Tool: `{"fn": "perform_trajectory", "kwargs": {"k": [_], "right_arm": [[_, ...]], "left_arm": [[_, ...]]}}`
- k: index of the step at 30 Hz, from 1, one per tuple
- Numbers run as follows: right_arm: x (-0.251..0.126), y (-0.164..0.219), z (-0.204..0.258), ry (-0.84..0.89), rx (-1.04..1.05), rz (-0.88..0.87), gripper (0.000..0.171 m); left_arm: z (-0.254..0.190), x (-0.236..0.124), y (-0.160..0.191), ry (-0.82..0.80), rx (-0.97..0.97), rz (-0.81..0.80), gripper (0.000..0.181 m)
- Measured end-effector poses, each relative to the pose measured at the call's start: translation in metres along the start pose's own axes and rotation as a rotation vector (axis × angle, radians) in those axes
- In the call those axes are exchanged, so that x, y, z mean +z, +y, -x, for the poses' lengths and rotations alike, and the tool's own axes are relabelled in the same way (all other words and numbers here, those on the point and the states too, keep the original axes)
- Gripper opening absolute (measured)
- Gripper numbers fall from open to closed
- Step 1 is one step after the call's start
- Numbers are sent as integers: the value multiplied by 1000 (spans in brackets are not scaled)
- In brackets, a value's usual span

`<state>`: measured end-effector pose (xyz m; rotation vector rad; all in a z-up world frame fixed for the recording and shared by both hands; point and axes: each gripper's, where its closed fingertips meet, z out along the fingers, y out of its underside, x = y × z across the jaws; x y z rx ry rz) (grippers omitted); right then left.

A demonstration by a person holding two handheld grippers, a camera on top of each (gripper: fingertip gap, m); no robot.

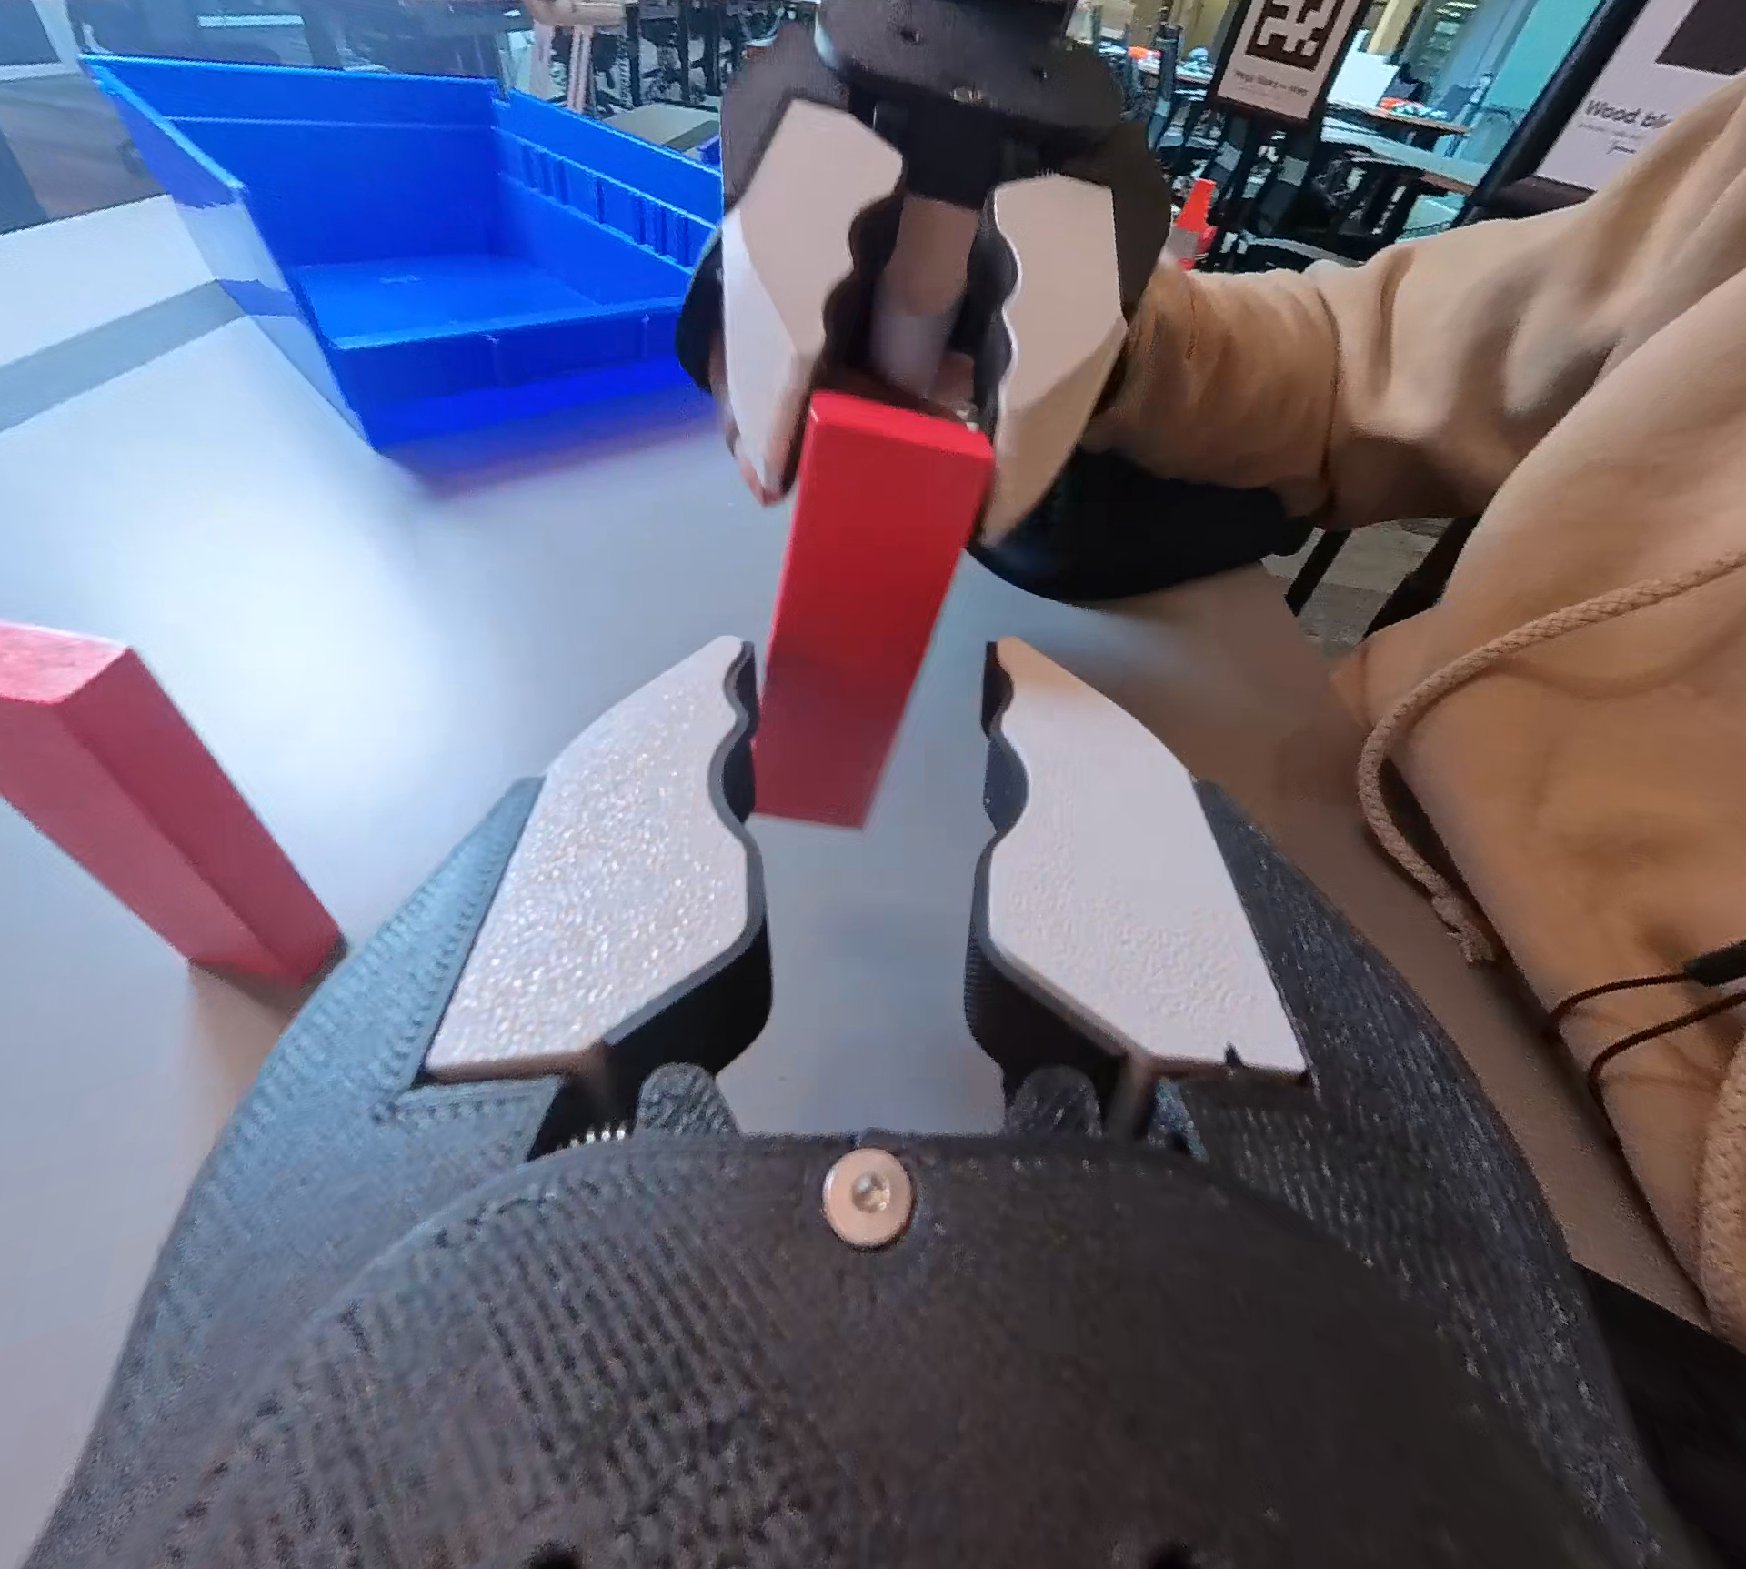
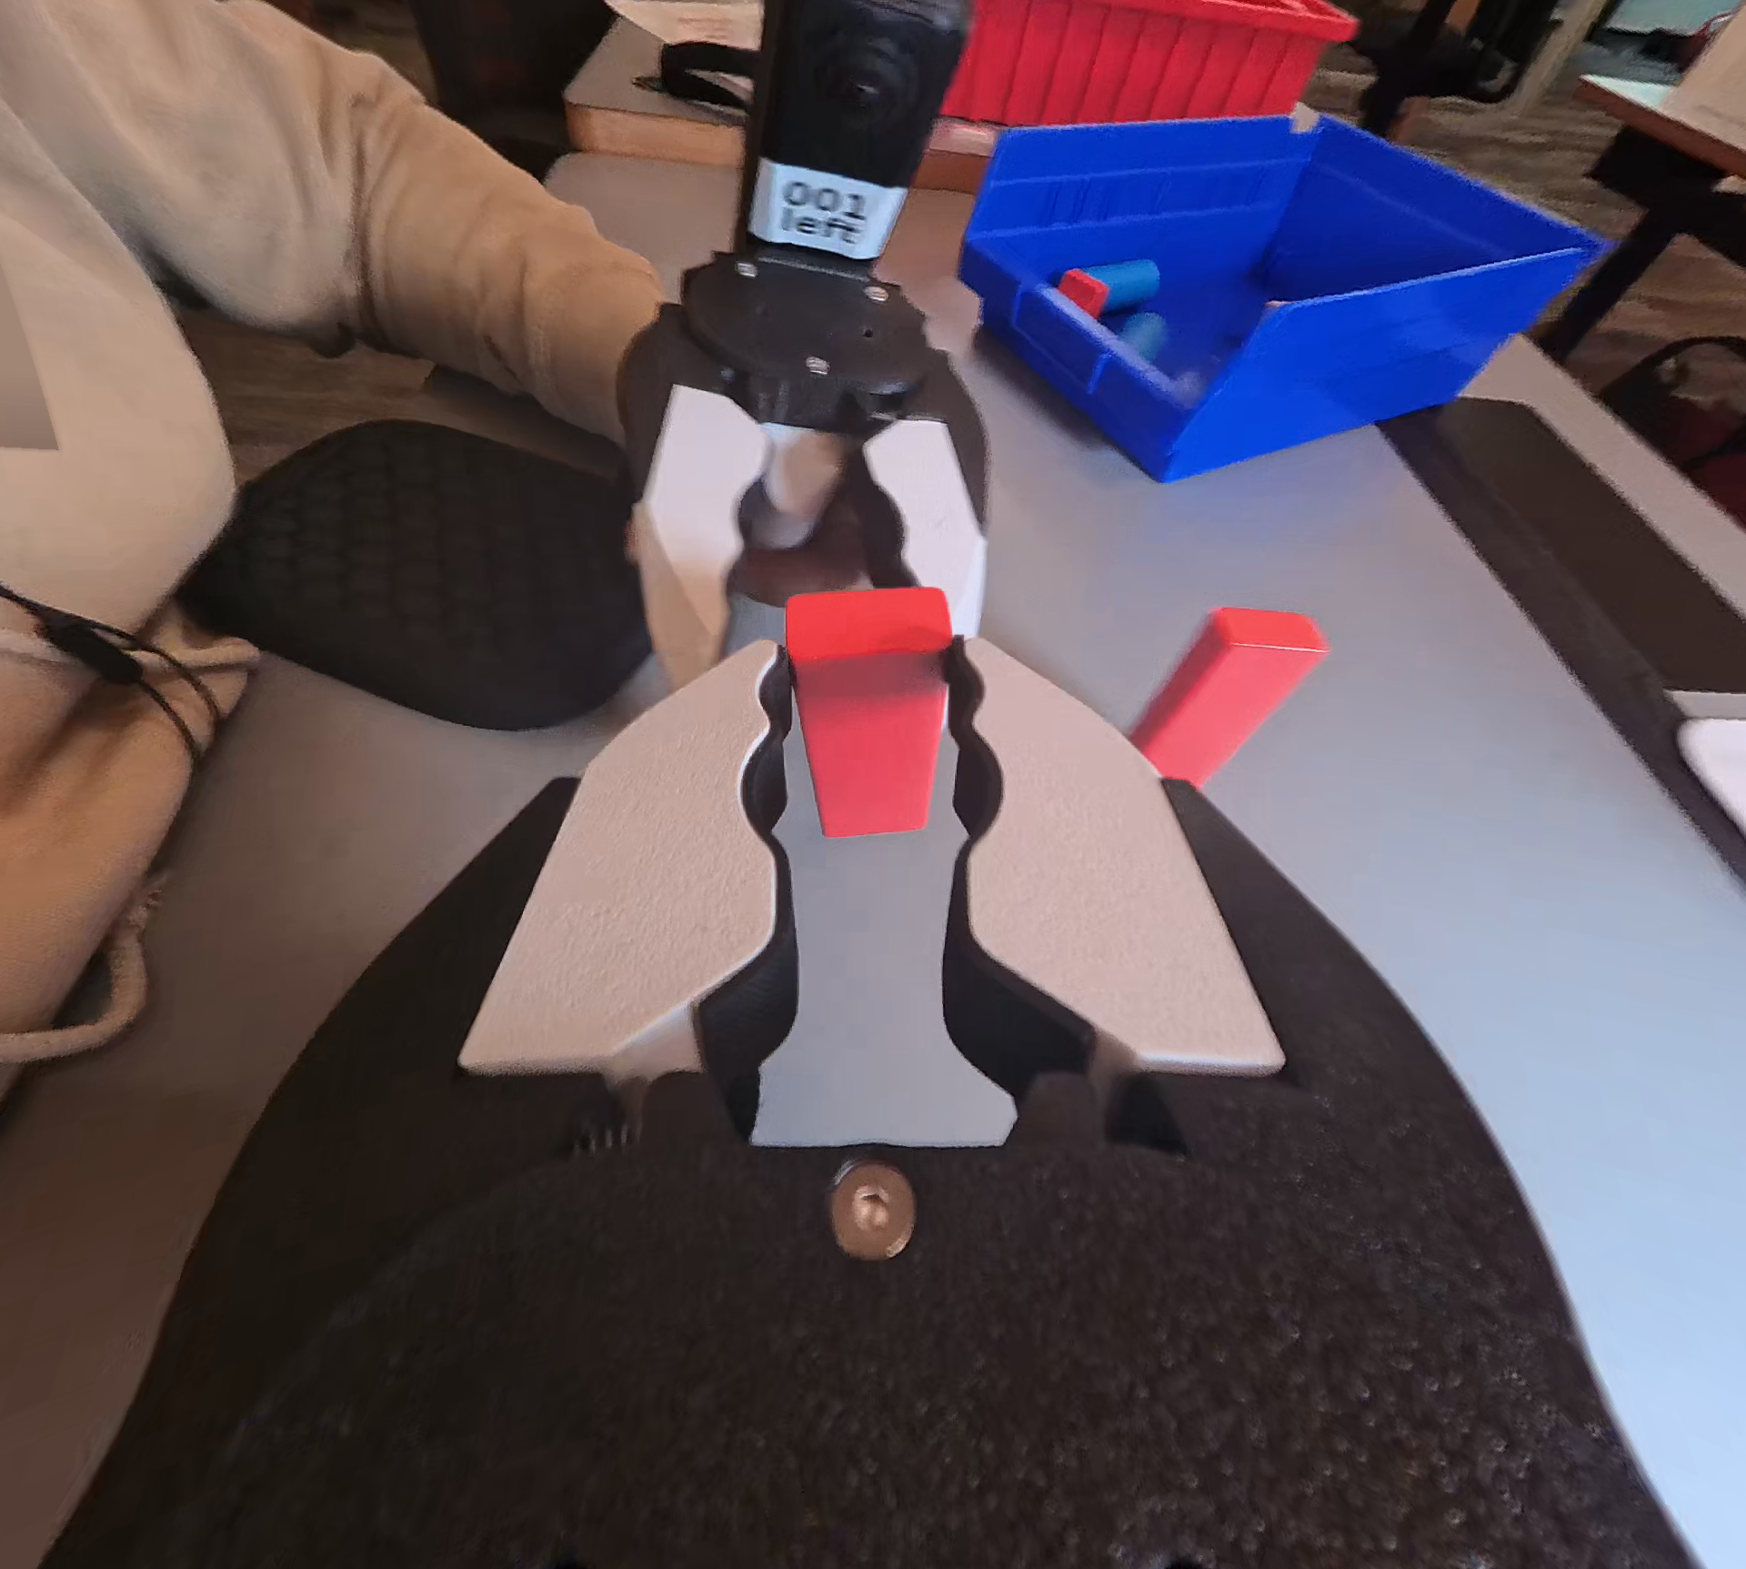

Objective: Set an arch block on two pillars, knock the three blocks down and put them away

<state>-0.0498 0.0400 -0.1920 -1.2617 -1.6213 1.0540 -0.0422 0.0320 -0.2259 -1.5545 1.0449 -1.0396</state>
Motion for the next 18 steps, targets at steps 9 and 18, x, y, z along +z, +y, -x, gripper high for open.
{"fn": "perform_trajectory", "kwargs": {"k": [9,18], "right_arm": [[-18,40,-115,106,136,75,32],[-6,56,-110,92,111,105,32]], "left_arm": [[48,-24,10,-191,3,6,46],[57,-28,12,-214,4,-7,40]]}}
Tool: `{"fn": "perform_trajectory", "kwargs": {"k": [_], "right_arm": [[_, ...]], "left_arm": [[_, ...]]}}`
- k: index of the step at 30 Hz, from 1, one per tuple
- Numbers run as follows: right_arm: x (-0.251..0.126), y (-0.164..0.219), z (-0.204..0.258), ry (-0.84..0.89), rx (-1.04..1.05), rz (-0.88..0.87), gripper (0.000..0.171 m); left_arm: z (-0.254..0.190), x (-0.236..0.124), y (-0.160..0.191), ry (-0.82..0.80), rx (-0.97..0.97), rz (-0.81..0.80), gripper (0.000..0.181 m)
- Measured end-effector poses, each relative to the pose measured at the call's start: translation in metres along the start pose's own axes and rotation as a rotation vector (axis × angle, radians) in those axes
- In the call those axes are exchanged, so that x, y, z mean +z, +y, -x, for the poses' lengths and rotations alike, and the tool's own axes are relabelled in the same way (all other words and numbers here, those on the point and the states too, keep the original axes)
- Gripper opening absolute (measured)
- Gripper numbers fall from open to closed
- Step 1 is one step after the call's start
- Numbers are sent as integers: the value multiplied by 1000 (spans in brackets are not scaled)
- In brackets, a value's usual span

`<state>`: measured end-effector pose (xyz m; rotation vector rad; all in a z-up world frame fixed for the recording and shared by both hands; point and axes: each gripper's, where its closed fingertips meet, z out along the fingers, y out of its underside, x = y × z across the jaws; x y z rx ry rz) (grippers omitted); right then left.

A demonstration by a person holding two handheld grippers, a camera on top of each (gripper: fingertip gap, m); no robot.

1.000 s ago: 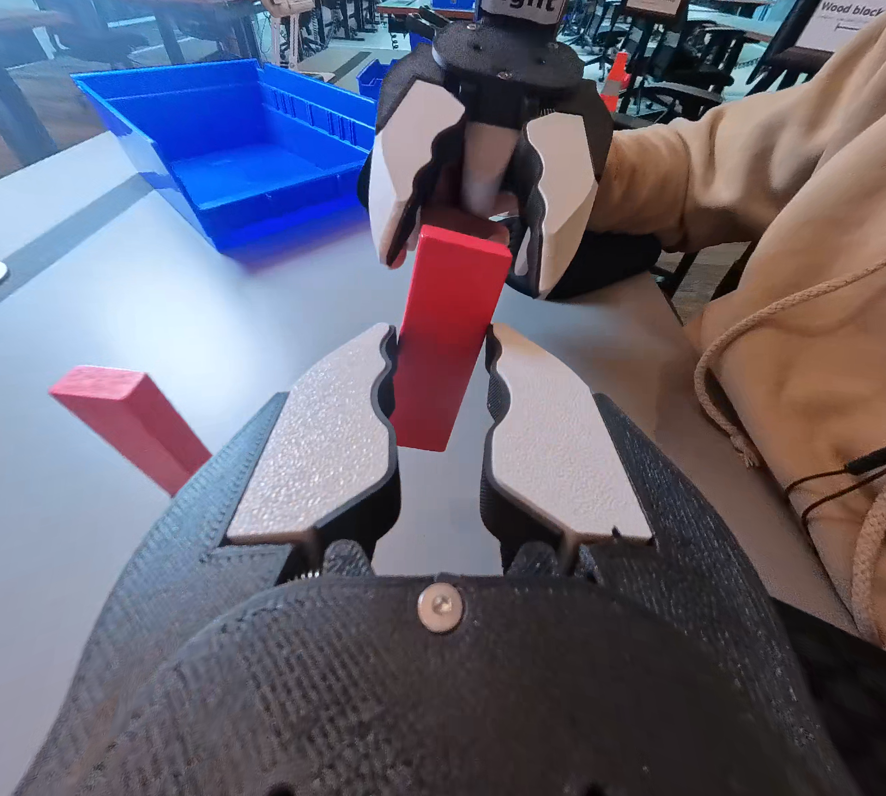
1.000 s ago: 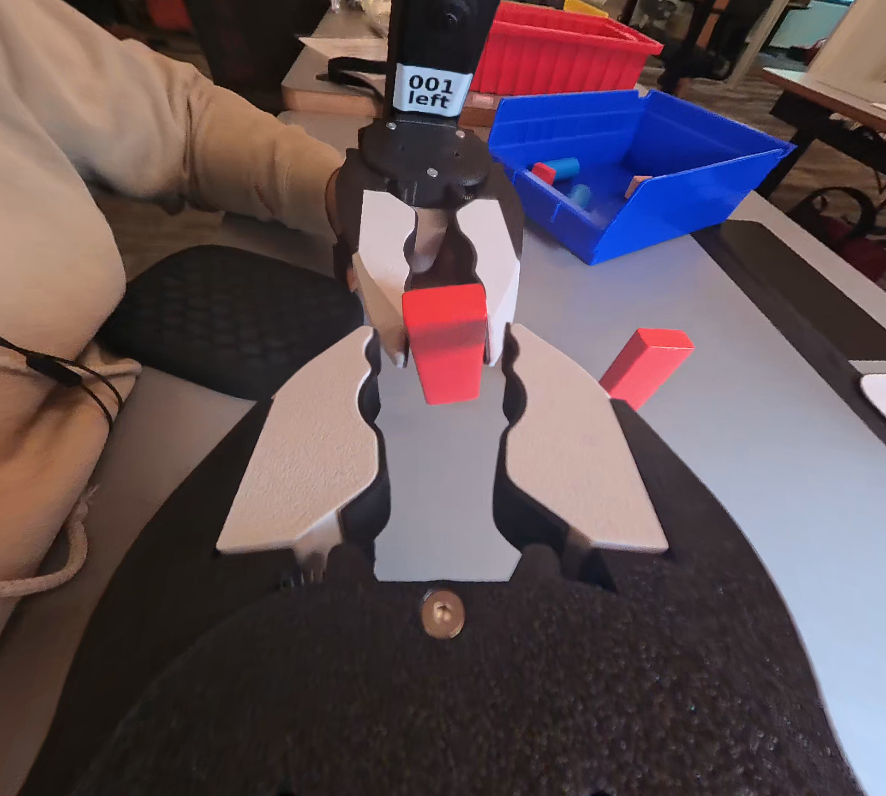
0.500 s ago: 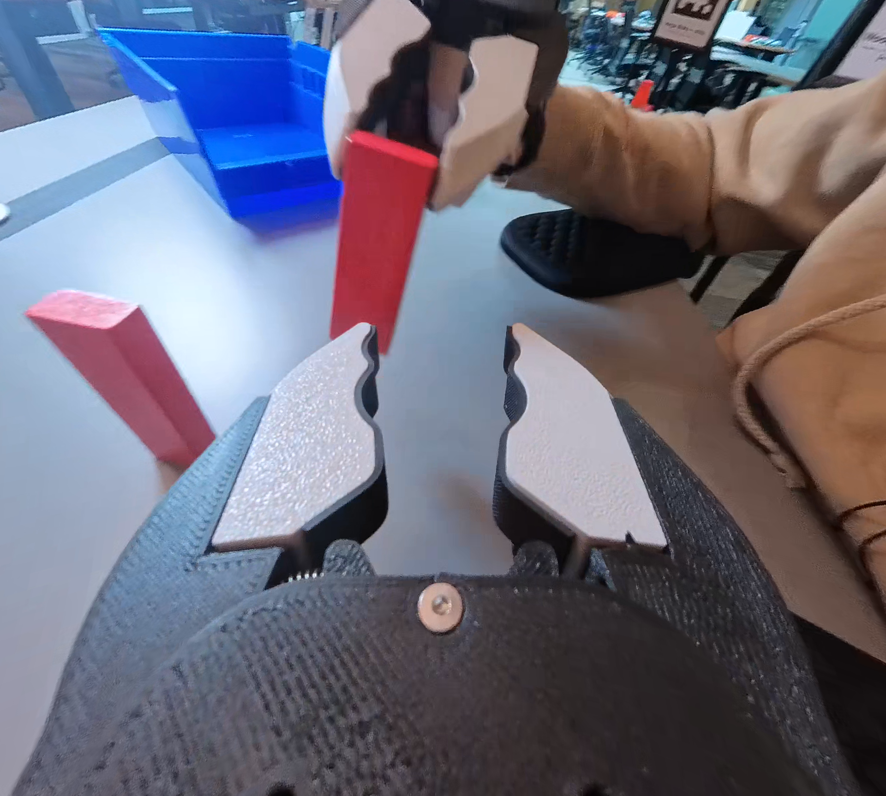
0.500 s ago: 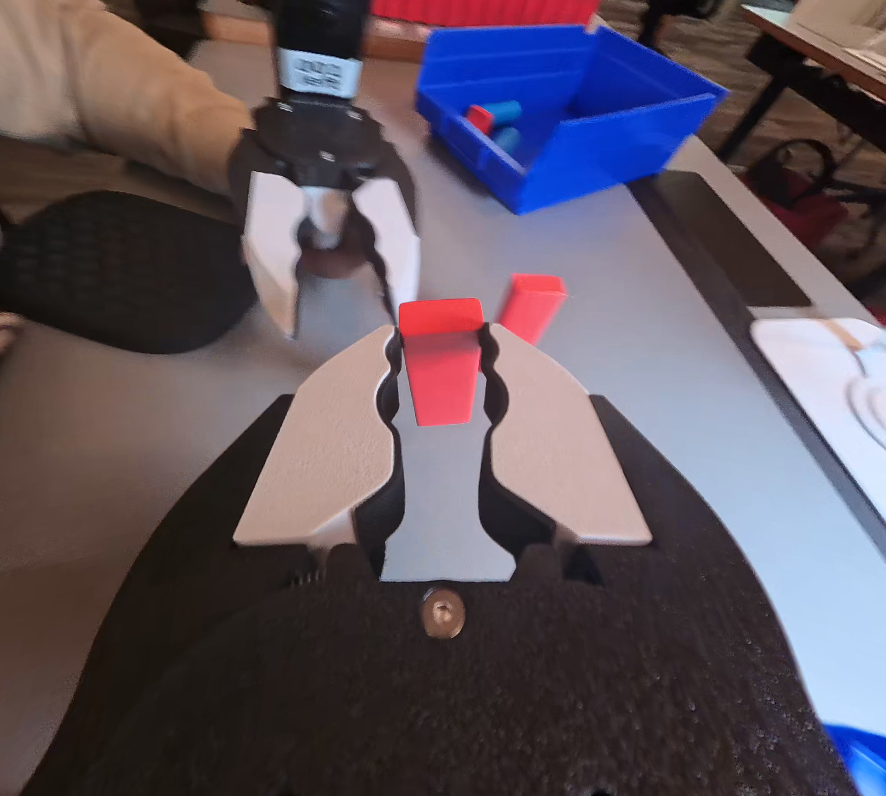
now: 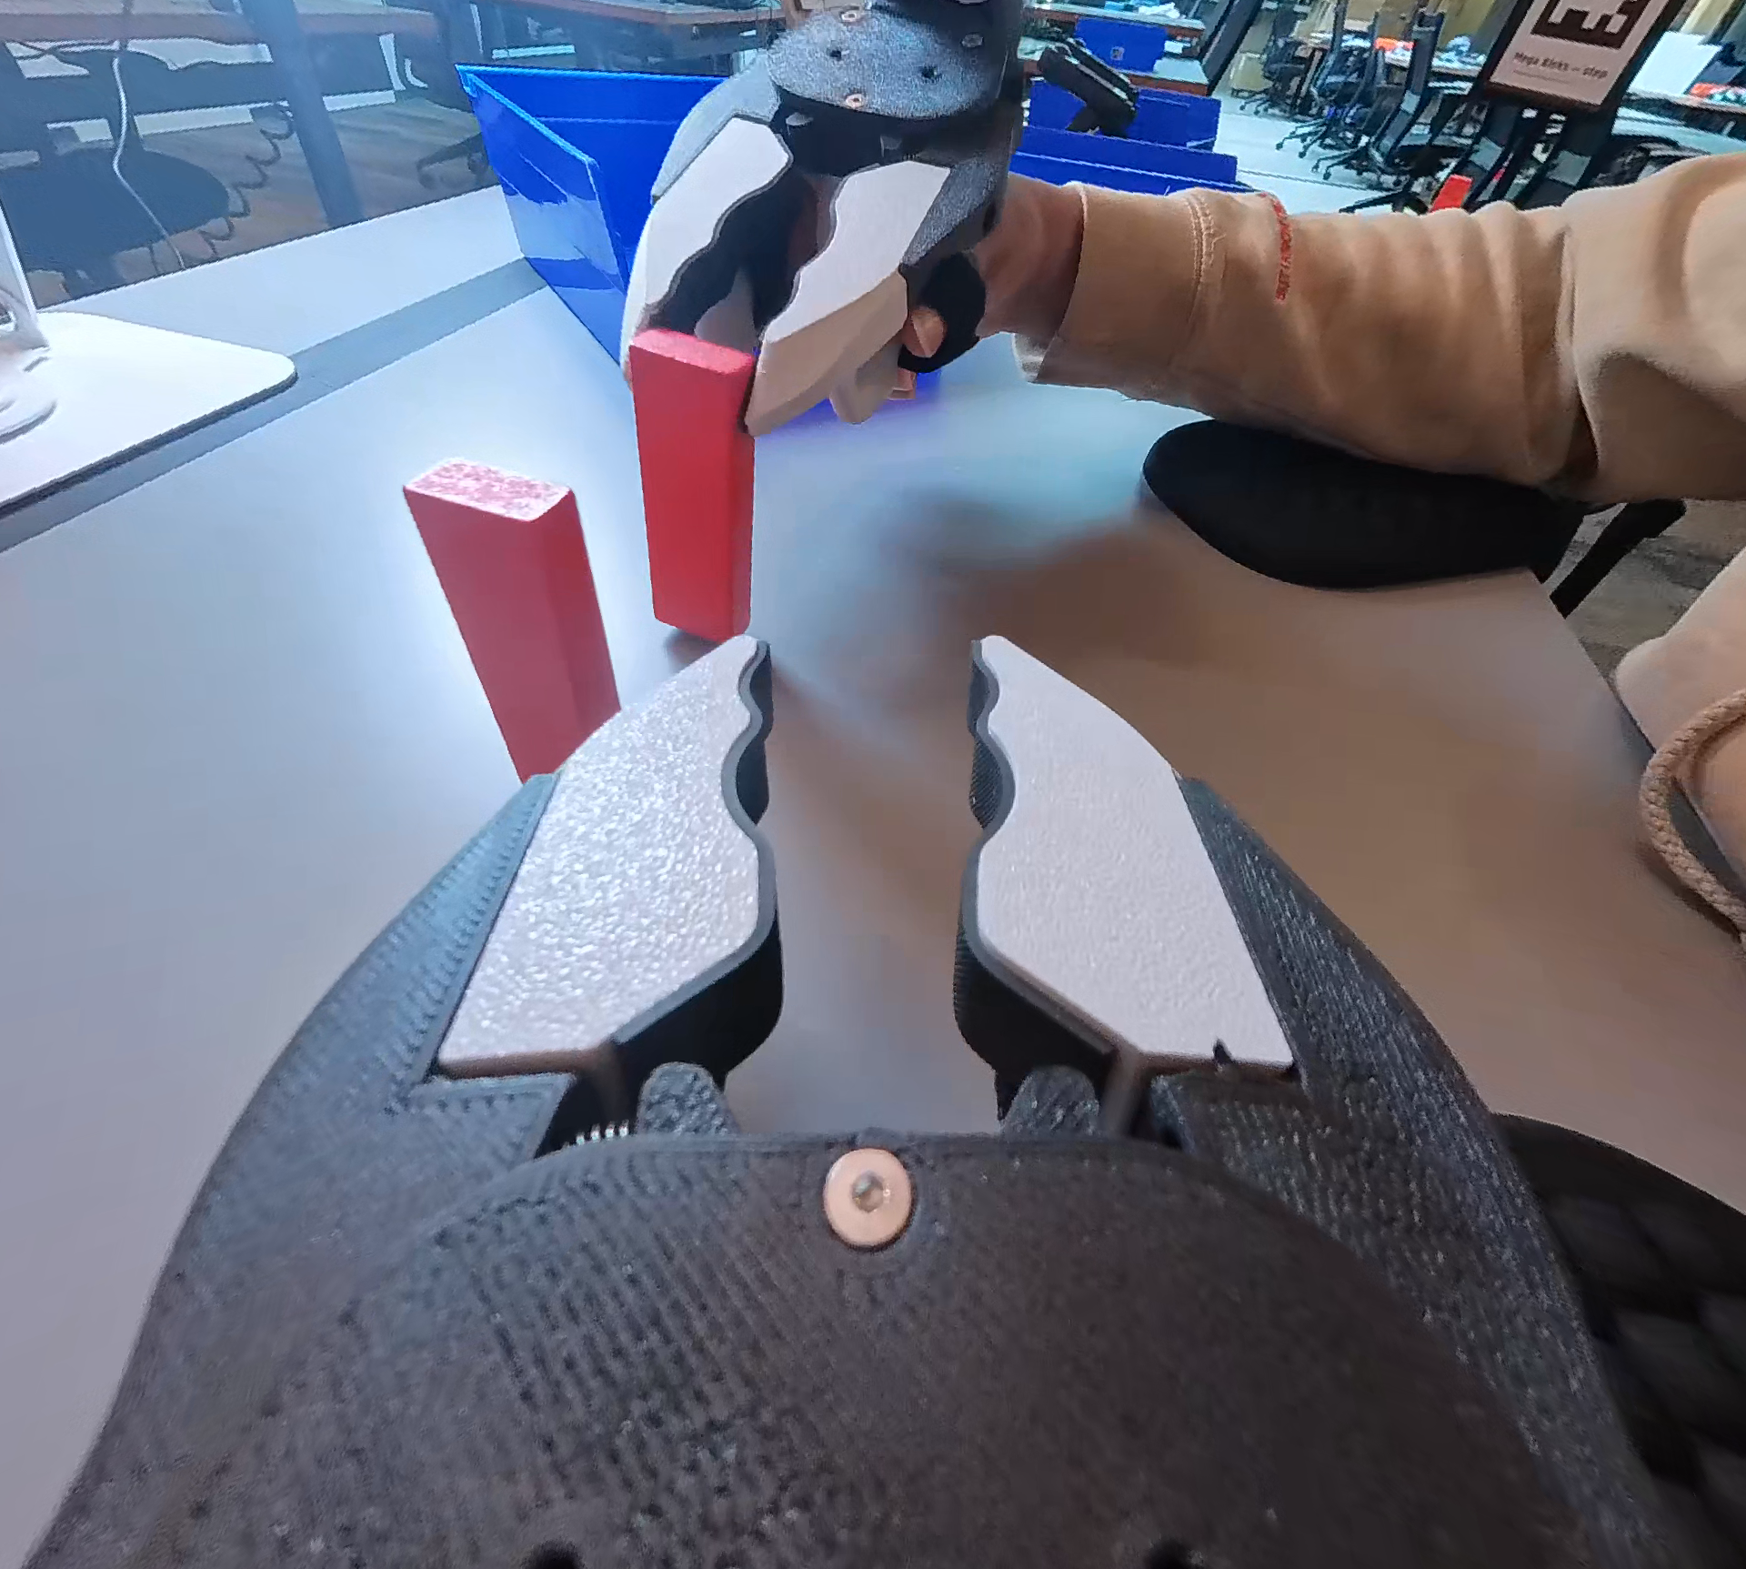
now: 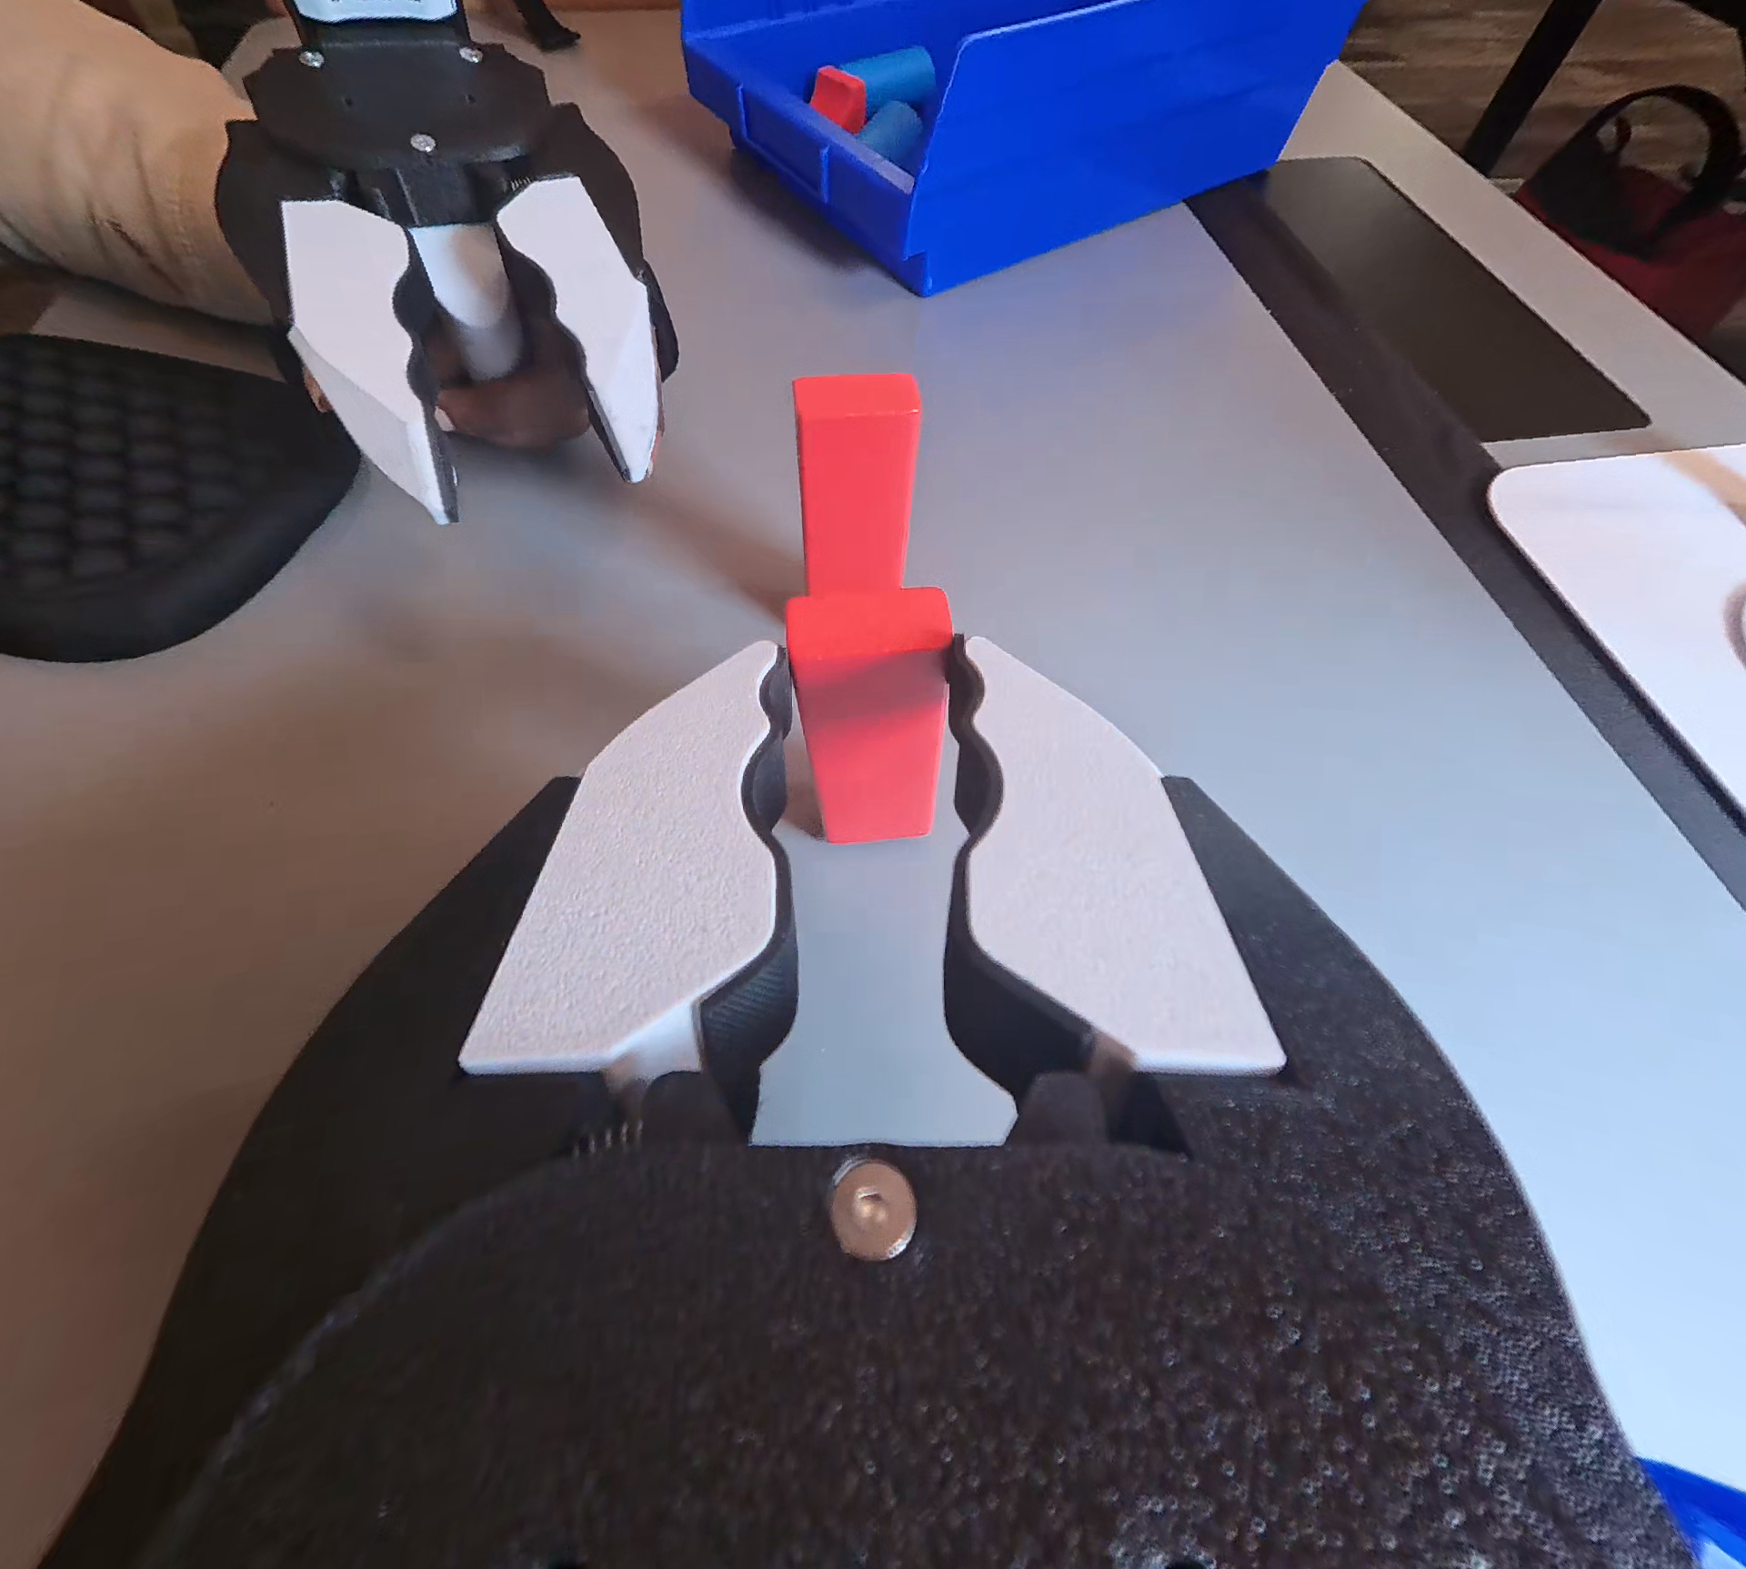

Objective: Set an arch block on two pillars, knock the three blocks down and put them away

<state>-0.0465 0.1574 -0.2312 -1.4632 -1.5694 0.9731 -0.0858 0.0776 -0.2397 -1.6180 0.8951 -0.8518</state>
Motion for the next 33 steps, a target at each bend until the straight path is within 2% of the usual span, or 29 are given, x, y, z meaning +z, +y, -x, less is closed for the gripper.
{"fn": "perform_trajectory", "kwargs": {"k": [33], "right_arm": [[2,4,-3,-9,26,-8,38]], "left_arm": [[-9,4,7,19,68,52,37]]}}
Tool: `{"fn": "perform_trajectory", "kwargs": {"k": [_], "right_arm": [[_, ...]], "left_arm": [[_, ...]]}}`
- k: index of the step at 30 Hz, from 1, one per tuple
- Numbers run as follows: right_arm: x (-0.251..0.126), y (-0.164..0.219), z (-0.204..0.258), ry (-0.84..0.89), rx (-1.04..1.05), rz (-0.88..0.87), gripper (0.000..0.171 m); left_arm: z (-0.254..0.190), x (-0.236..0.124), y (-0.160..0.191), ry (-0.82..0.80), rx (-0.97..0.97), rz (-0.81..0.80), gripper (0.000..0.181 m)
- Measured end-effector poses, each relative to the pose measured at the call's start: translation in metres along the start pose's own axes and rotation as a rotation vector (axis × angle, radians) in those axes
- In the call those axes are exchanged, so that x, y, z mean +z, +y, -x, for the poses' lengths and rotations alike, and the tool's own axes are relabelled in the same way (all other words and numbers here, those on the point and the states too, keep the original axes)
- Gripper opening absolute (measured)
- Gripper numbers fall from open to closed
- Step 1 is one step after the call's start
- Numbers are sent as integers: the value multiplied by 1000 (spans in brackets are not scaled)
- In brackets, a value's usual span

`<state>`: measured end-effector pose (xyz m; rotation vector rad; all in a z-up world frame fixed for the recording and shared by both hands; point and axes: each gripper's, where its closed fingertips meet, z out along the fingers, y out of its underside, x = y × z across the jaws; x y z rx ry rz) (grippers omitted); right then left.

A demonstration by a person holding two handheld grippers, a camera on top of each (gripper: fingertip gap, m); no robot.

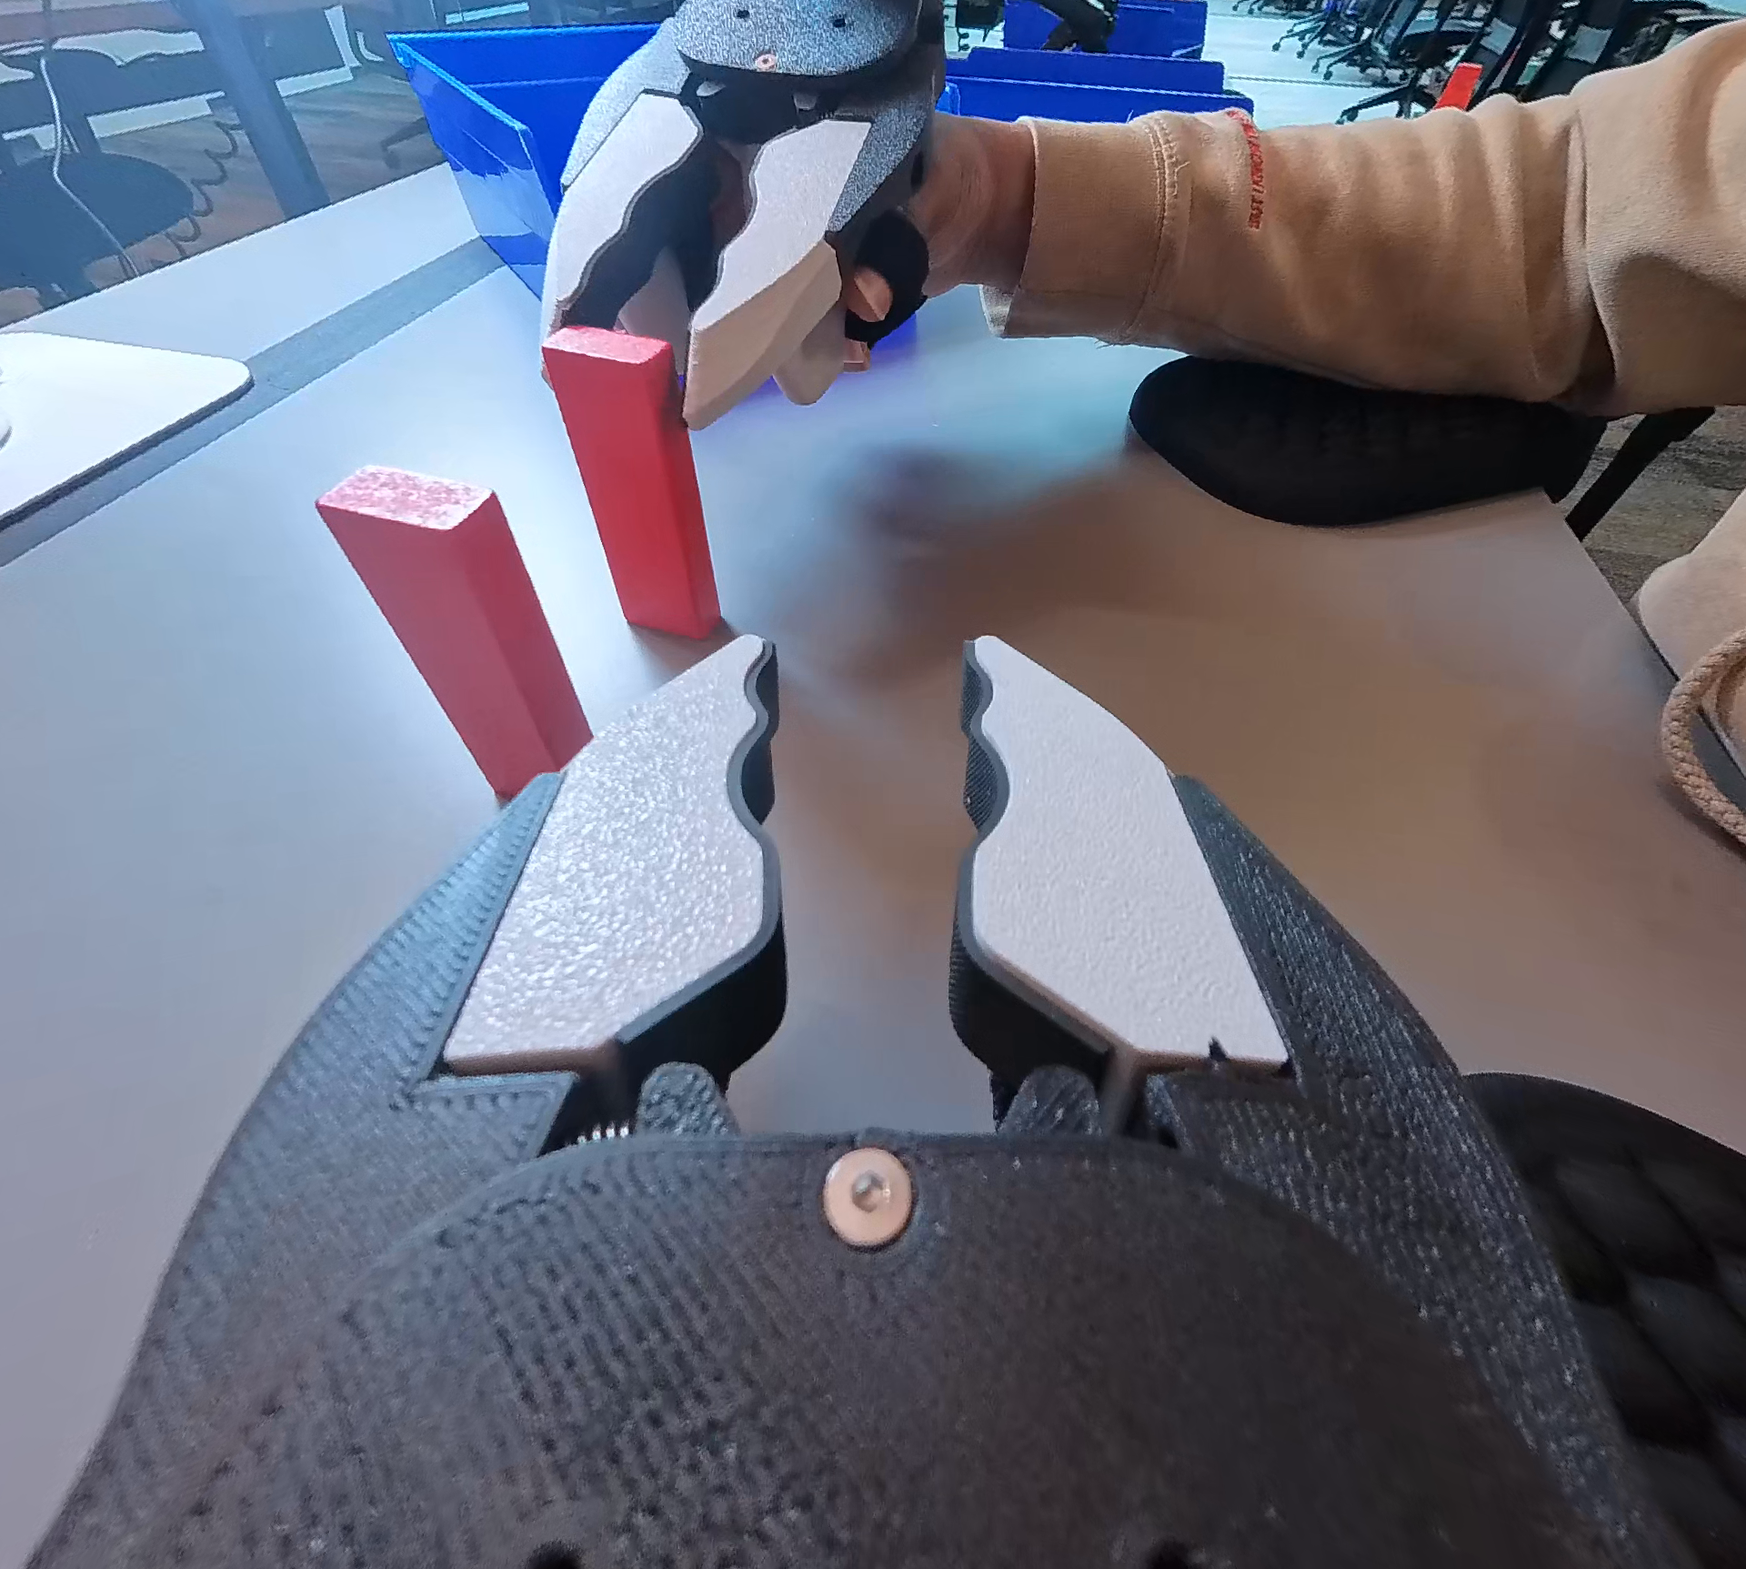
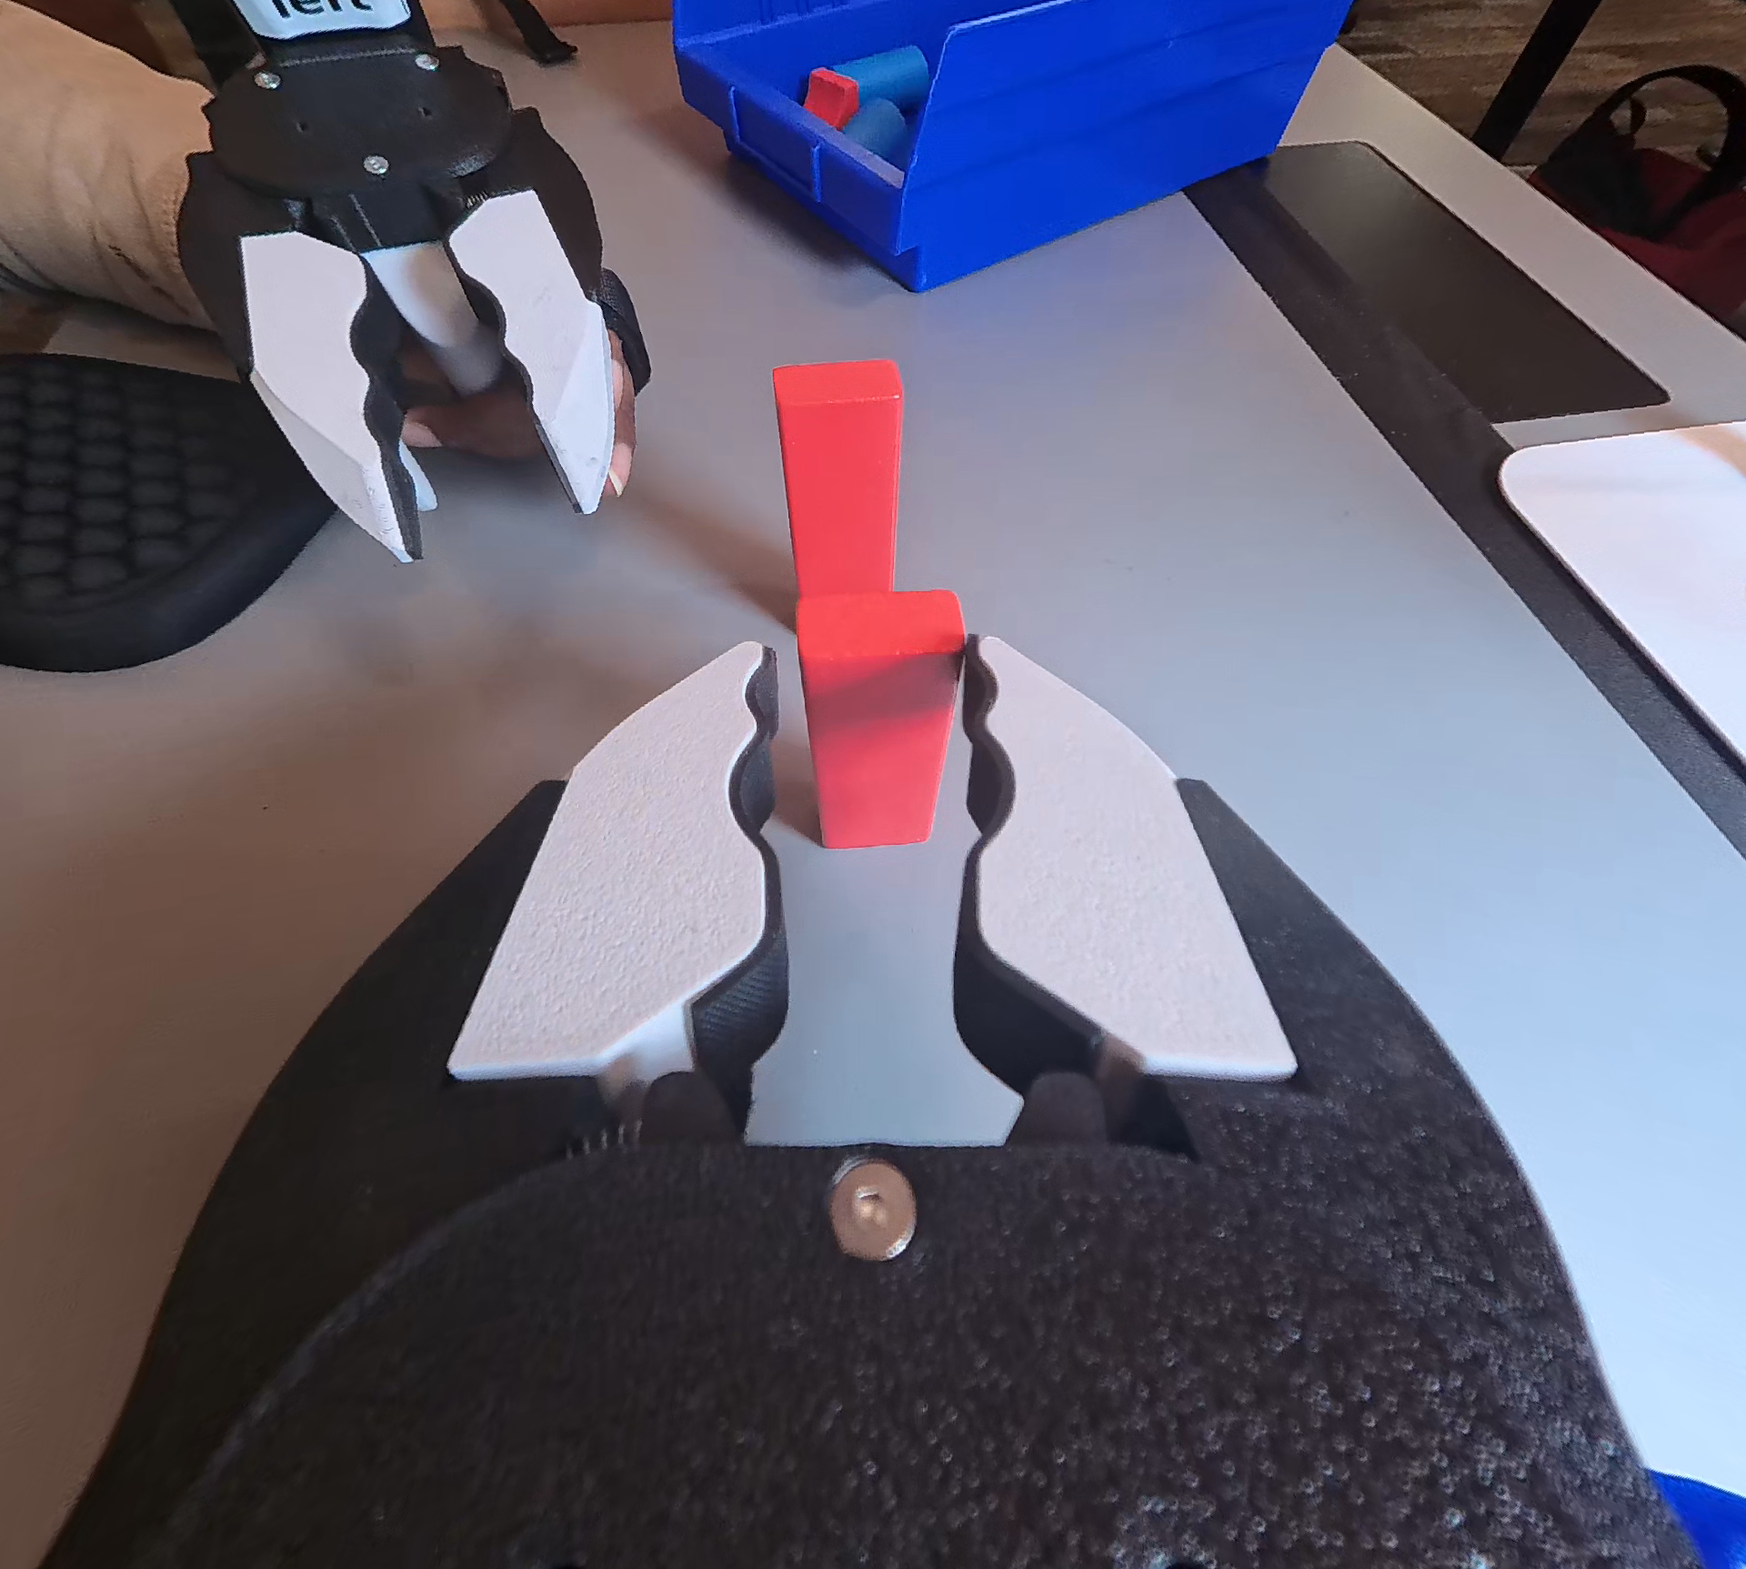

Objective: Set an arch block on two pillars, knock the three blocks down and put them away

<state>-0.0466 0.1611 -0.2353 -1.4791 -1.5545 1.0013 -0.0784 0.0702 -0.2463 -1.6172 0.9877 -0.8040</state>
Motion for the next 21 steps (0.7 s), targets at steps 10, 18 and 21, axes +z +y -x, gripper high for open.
{"fn": "perform_trajectory", "kwargs": {"k": [10,18,21], "right_arm": [[0,1,-1,4,7,4,37],[0,1,-1,-3,5,5,32],[0,1,-1,-10,5,4,32]], "left_arm": [[-1,1,1,3,6,8,37],[-2,2,2,8,12,15,36],[-2,2,2,9,13,17,36]]}}
